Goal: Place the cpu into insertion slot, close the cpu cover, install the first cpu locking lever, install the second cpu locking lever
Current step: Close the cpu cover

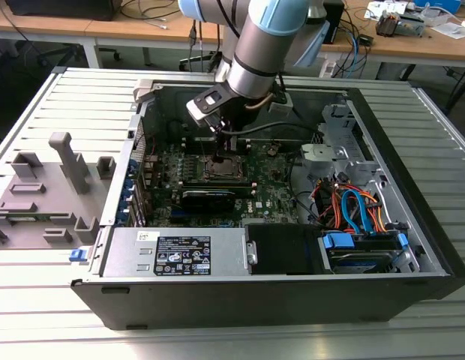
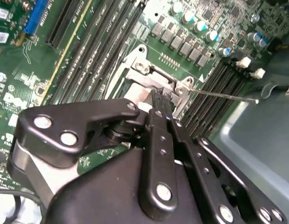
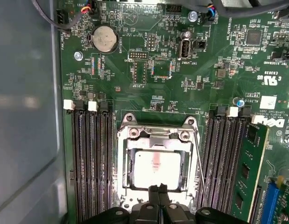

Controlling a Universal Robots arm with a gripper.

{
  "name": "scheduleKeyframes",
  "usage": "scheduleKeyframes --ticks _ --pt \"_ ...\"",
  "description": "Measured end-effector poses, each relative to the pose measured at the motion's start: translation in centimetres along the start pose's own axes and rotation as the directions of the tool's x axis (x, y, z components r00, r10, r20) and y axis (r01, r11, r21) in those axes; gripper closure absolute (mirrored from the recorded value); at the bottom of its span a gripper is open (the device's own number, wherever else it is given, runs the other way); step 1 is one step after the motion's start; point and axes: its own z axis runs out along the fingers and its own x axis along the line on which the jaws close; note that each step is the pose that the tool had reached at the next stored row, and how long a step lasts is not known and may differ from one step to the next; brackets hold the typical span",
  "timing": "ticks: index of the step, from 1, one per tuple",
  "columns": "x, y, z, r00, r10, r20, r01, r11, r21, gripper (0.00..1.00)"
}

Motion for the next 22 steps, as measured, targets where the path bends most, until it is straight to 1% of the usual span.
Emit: scheduleKeyframes --ticks 1,2,3,4,5,6,7,9,11,12,14,15,17,20,22 --pt "0.00 0.00 0.01 1.0000 0.000 0.0006 0.000 0.9999 -0.0171 0.89" --pt "0.01 -0.01 0.02 1.0000 0.000 0.0022 0.000 0.9989 -0.0473 0.89" --pt "0.01 -0.01 0.02 1.0000 0.000 0.0034 0.000 0.9975 -0.0702 0.89" --pt "0.01 -0.02 0.02 1.0000 0.000 0.0044 0.000 0.9962 -0.0876 0.89" --pt "0.01 -0.02 0.02 1.0000 0.001 0.0056 0.000 0.9940 -0.1093 0.89" --pt "0.01 -0.03 0.03 1.0000 0.001 0.0063 0.000 0.9926 -0.1216 0.89" --pt "0.01 -0.03 0.04 1.0000 0.001 0.0060 0.000 0.9923 -0.1235 0.89" --pt "0.02 -0.11 0.06 1.0000 0.001 0.0060 0.000 0.9923 -0.1239 0.89" --pt "0.03 -0.66 0.17 1.0000 0.001 0.0063 0.000 0.9922 -0.1248 0.89" --pt "0.04 -0.89 0.23 1.0000 0.001 0.0068 0.000 0.9919 -0.1268 0.89" --pt "0.09 -1.65 0.48 1.0000 0.001 0.0067 0.000 0.9917 -0.1289 0.89" --pt "0.13 -2.26 0.76 1.0000 0.000 0.0058 0.001 0.9916 -0.1290 0.89" --pt "0.16 -2.92 1.16 1.0000 -0.001 0.0040 0.002 0.9916 -0.1293 0.89" --pt "0.15 -2.82 1.75 0.9999 -0.011 0.0059 0.012 0.9916 -0.1291 0.89" --pt "0.15 -2.79 1.88 0.9999 -0.013 0.0063 0.013 0.9916 -0.1290 0.89"
